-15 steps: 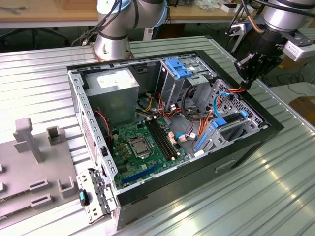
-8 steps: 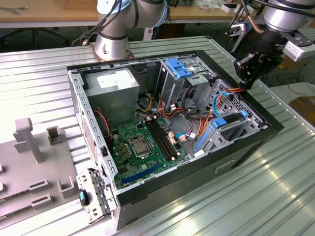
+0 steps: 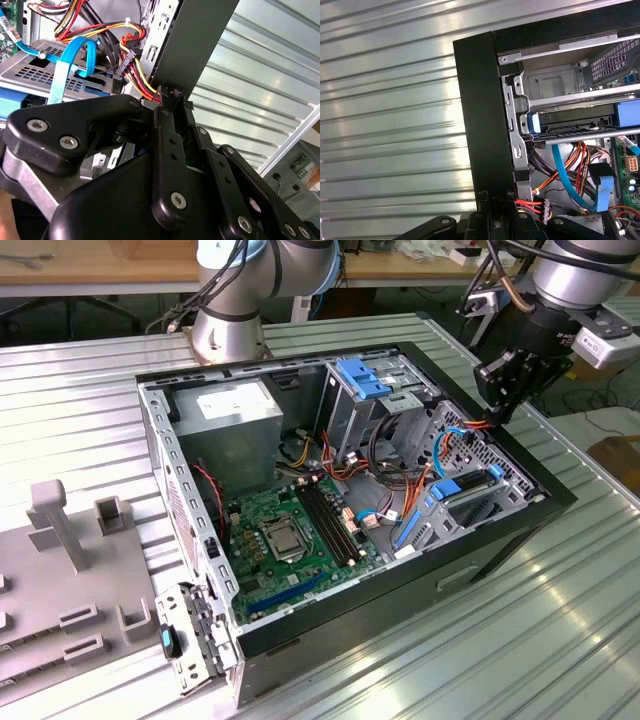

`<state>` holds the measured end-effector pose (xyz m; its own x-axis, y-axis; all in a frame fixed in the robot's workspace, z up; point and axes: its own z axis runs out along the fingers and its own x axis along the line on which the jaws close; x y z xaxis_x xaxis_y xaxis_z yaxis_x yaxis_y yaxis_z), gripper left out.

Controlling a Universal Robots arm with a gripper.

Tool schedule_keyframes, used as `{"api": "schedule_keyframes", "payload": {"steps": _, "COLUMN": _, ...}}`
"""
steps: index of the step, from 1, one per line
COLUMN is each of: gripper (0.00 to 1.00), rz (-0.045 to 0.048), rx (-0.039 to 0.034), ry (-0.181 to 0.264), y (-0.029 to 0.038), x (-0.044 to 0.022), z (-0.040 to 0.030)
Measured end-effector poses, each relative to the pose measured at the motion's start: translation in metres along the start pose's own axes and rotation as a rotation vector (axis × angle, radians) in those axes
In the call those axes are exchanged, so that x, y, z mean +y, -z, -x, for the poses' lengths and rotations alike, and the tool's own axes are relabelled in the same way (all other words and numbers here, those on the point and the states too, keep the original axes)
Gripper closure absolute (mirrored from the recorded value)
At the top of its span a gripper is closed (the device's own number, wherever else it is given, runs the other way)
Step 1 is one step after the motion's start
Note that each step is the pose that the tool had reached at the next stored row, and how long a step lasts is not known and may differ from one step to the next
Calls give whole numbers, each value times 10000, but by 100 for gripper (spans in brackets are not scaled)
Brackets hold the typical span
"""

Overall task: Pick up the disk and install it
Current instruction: 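Insert the first disk wire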

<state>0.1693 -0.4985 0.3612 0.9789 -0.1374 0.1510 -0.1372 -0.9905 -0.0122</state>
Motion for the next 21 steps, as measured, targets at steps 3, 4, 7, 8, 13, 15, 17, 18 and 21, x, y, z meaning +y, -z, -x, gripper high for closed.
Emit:
{"api": "schedule_keyframes", "payload": {"steps": 3, "gripper": 82, "rz": 1, "rx": 1, "ry": 1, "y": 0, "x": -1, "z": -4}}
{"api": "schedule_keyframes", "payload": {"steps": 4, "gripper": 82, "rz": -1, "rx": 0, "ry": 0, "y": -1, "x": -1, "z": -4}}
{"api": "schedule_keyframes", "payload": {"steps": 7, "gripper": 82, "rz": -4, "rx": -1, "ry": 0, "y": 8, "x": -1, "z": -7}}
{"api": "schedule_keyframes", "payload": {"steps": 8, "gripper": 82, "rz": -4, "rx": -1, "ry": 0, "y": 22, "x": -1, "z": -9}}
{"api": "schedule_keyframes", "payload": {"steps": 13, "gripper": 82, "rz": 42, "rx": 4, "ry": 7, "y": 138, "x": -2, "z": -27}}
{"api": "schedule_keyframes", "payload": {"steps": 15, "gripper": 82, "rz": 50, "rx": 6, "ry": 8, "y": 140, "x": -3, "z": -27}}
{"api": "schedule_keyframes", "payload": {"steps": 17, "gripper": 82, "rz": 56, "rx": 7, "ry": -15, "y": 141, "x": -3, "z": -26}}
{"api": "schedule_keyframes", "payload": {"steps": 18, "gripper": 82, "rz": 73, "rx": 8, "ry": -140, "y": 140, "x": -3, "z": -26}}
{"api": "schedule_keyframes", "payload": {"steps": 21, "gripper": 82, "rz": 122, "rx": 10, "ry": -452, "y": 145, "x": 1, "z": 0}}
